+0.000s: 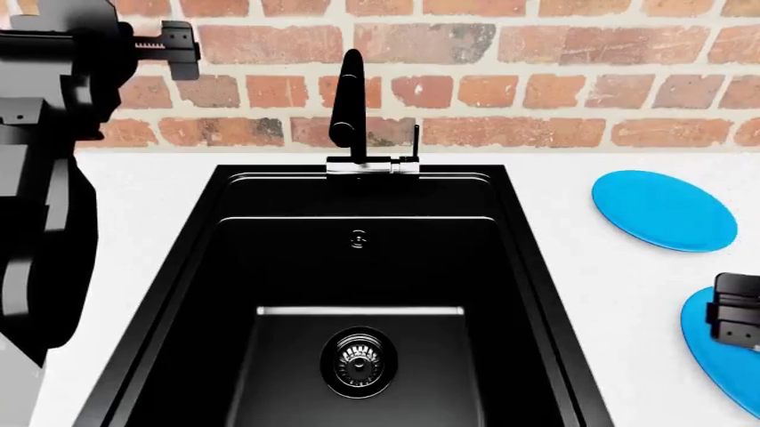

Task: Pick the garlic from the counter and place it in the sink. Then turn on the sink faucet.

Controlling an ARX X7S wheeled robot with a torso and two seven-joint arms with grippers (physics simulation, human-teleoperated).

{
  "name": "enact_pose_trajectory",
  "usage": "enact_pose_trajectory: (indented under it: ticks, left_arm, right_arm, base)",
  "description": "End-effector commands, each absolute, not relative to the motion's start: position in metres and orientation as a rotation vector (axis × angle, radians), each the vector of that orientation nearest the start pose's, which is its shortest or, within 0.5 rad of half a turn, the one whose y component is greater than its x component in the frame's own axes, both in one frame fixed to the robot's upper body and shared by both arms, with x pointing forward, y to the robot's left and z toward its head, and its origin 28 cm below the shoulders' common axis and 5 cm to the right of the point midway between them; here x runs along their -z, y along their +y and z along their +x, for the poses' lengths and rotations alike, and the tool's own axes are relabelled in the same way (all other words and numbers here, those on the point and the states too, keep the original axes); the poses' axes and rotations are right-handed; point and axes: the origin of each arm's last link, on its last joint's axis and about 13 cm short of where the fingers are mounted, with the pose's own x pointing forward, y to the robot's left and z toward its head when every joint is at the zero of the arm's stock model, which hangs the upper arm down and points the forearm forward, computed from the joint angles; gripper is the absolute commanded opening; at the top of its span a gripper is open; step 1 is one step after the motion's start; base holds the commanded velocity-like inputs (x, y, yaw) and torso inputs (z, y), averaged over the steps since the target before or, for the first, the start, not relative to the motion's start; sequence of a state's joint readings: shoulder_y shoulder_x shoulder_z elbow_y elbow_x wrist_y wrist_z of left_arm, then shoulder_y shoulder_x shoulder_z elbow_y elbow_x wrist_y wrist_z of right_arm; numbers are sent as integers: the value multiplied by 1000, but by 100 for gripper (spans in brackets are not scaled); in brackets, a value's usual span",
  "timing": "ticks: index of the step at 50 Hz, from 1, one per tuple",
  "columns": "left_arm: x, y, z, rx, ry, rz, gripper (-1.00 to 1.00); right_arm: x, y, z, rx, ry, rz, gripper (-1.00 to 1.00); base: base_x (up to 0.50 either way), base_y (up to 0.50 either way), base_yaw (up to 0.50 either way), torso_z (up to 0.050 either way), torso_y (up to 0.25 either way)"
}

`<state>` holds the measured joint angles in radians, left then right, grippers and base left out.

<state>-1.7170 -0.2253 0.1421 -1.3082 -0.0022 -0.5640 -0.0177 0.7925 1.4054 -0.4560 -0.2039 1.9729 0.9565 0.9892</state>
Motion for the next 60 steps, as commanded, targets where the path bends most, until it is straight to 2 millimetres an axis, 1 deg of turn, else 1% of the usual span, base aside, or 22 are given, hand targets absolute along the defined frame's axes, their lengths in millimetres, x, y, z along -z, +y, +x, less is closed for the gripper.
enact_pose_trajectory:
  ticks: [1, 5, 18, 19, 27, 32, 37, 42, 46, 49, 51, 56, 60]
  left_arm:
    - [-321, 304, 417, -270, 176, 88, 100]
    - [-320, 303, 417, -267, 179, 91, 100]
    - [-322, 305, 416, -275, 177, 90, 100]
    - [-321, 305, 416, -275, 179, 91, 100]
    - [-320, 306, 416, -276, 180, 89, 100]
    - [-318, 306, 417, -277, 183, 87, 100]
    - [-319, 305, 417, -276, 183, 88, 100]
    - [-318, 305, 417, -274, 182, 88, 100]
    - [-316, 307, 417, -279, 186, 86, 100]
    - [-316, 307, 417, -278, 186, 85, 100]
    - [-316, 306, 417, -277, 186, 85, 100]
    - [-315, 308, 417, -278, 187, 82, 100]
    - [-316, 307, 417, -278, 187, 82, 100]
  right_arm:
    - [-242, -264, 199, 397, 722, -43, 100]
    - [-238, -264, 200, 400, 732, -42, 100]
    - [-236, -268, 200, 416, 739, -22, 100]
    - [-235, -268, 200, 419, 741, -24, -100]
    - [-238, -268, 196, 430, 722, -27, -100]
    - [-237, -269, 196, 429, 721, -27, -100]
    - [-242, -269, 195, 428, 702, -30, -100]
    - [-255, -265, 191, 414, 661, -43, -100]
    - [-280, -260, 181, 394, 572, -60, -100]
    - [-292, -255, 176, 379, 534, -78, -100]
    - [-298, -252, 173, 372, 515, -89, -100]
    - [-307, -244, 172, 331, 486, -113, -100]
    - [-316, -231, 176, 272, 464, -151, -100]
  base:
    - [0, 0, 0, 0, 0]
    - [0, 0, 0, 0, 0]
    - [0, 0, 0, 0, 0]
    - [0, 0, 0, 0, 0]
    - [0, 0, 0, 0, 0]
    - [0, 0, 0, 0, 0]
    - [0, 0, 0, 0, 0]
    - [0, 0, 0, 0, 0]
    - [0, 0, 0, 0, 0]
    - [0, 0, 0, 0, 0]
    - [0, 0, 0, 0, 0]
    - [0, 0, 0, 0, 0]
    - [0, 0, 0, 0, 0]
